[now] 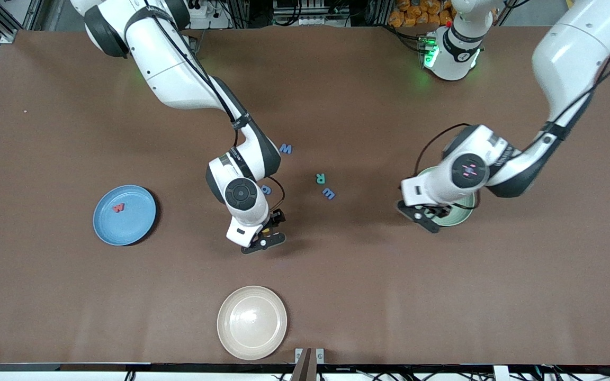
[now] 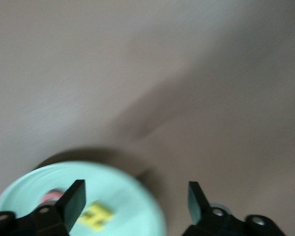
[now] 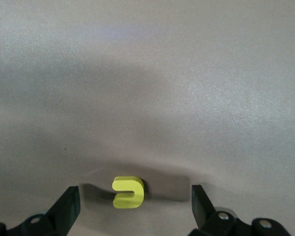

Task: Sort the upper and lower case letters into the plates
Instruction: 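Place the Q on the green plate while the right gripper grasps the u, then grasp the teal R with the left gripper while the right gripper places the u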

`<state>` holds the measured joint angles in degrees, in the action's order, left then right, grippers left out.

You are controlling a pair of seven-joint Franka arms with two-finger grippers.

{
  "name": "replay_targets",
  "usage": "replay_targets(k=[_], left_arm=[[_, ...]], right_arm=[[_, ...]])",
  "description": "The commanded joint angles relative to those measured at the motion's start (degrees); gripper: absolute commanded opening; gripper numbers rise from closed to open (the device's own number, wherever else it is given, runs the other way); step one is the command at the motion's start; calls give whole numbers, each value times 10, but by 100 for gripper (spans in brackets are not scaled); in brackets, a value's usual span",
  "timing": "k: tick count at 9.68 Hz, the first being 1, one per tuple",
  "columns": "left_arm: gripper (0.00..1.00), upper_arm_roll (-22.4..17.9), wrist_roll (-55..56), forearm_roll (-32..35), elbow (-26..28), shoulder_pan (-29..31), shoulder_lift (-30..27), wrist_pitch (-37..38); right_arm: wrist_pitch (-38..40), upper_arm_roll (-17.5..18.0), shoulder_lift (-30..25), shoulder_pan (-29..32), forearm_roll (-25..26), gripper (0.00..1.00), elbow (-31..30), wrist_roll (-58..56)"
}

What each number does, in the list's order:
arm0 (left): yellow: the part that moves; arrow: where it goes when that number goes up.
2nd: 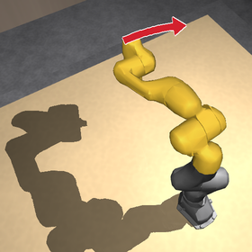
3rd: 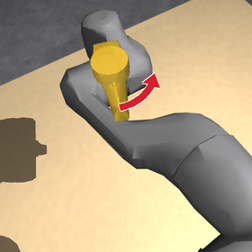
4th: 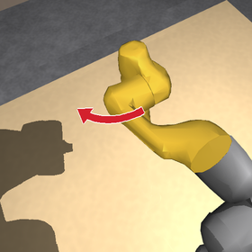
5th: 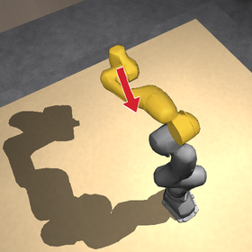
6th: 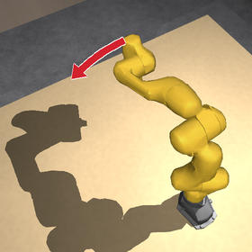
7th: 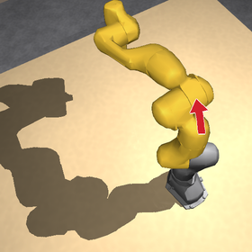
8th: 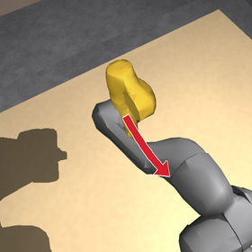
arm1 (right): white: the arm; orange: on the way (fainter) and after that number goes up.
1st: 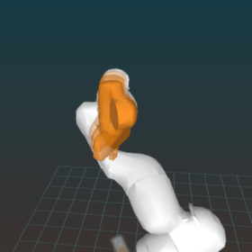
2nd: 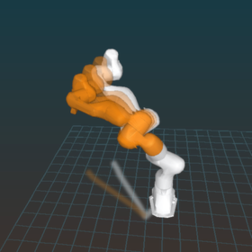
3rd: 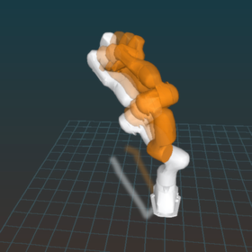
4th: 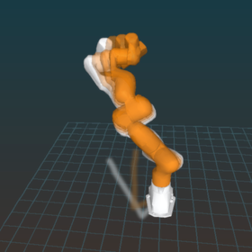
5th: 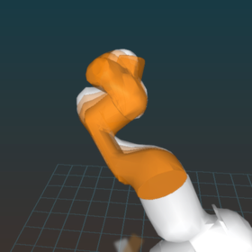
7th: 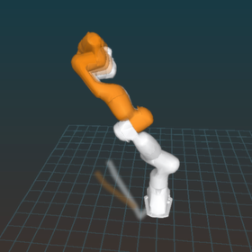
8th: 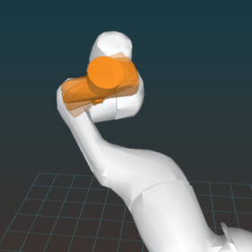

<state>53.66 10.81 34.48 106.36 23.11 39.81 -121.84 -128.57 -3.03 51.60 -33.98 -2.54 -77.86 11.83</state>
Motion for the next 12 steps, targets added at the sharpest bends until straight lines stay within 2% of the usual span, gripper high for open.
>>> replay_targets(k=[1,2,3,5,6,9,12], left_arm=[[100,-10,76,-12,-40,-69,17,-24],[100,-15,117,-13,-43,-95,24,-52],[100,-43,150,-12,-47,-131,25,-68],[99,-108,216,-16,-83,-240,25,-81],[95,-136,283,-35,-90,-279,25,-81],[95,-145,556,-70,-90,-334,33,-82],[93,-159,681,-57,-91,-364,60,-142]], right_arm=[[5,-2,2,-3,-3,30,2,13],[5,-2,2,-3,-4,0,-4,34],[3,-2,0,-2,-4,0,-10,37],[3,-2,0,-1,-4,0,-13,36],[2,-2,-2,1,-5,0,-12,35],[9,-6,-21,7,-5,0,-13,41],[55,-51,-81,31,-3,0,-34,45]])
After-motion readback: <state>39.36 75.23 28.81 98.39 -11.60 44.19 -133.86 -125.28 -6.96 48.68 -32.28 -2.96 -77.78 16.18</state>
